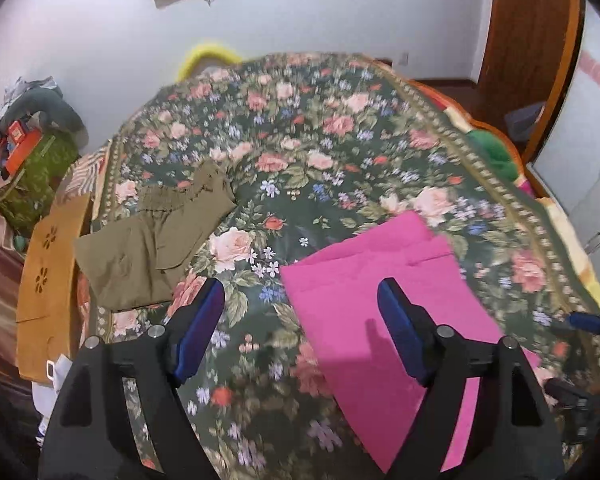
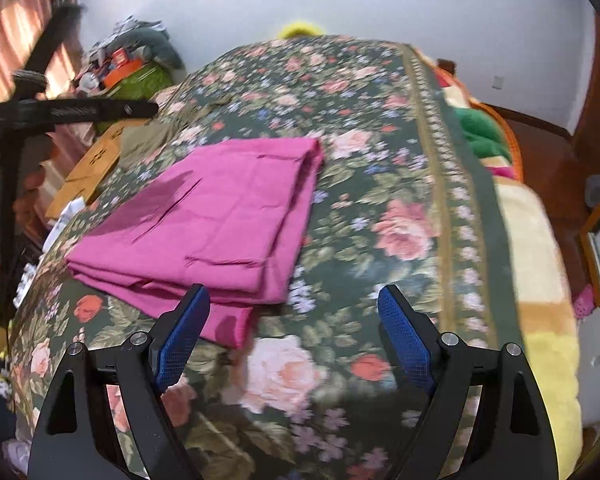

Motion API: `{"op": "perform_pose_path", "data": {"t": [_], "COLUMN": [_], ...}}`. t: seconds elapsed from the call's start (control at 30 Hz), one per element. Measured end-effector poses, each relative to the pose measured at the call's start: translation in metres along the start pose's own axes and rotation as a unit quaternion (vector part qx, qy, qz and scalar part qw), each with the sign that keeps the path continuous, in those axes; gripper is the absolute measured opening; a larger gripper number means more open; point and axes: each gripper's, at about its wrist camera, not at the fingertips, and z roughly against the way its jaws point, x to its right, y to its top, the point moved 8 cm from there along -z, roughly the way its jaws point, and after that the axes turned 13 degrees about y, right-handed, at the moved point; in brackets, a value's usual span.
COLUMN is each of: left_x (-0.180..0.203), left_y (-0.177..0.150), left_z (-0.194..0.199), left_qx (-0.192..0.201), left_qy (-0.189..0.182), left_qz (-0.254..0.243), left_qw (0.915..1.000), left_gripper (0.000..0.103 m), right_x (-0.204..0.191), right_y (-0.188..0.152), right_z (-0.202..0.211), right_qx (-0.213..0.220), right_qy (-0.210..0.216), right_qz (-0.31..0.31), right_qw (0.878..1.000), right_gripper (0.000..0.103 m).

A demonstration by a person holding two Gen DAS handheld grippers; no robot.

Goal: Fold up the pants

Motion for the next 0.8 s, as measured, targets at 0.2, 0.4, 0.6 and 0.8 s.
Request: {"op": "perform_pose_path", "data": {"t": [0.2, 0.4, 0.6, 0.8], "left_x": [0.016, 0.032, 0.027, 0.012], "left_y": [0.005, -0.006, -0.019, -0.047], "left_z": [-0.056, -0.107, -0.124, -0.116], "left_qx": [-0.058, -0.117, -0.115, -0.141], "left_qy": [-0.005, -0.005, 0.013, -0.016], "left_qz": [-0.014, -0.03, -0.029, -0.007], "left_qw": [0.9982, 0.9926, 0.9929, 0.9899], "left_gripper": [0.079, 0.079, 0.101, 0.101], "right_x": [0.016, 0.027, 0.03, 0.026], "right_y": [0.007, 0.009, 0.01, 0.015], "right_z": [0.012, 0.012, 0.005, 0.007], "right_qx": [0.016, 0.025, 0.02, 0.028], "right_qy": [-0.013, -0.018, -0.021, -0.017], "right_qz": [-0.021, -0.043, -0.043, -0.038], "right_qw": [1.0, 0.999, 0.999, 0.999], "right_gripper": [0.084, 0.084, 0.084, 0.084]}}
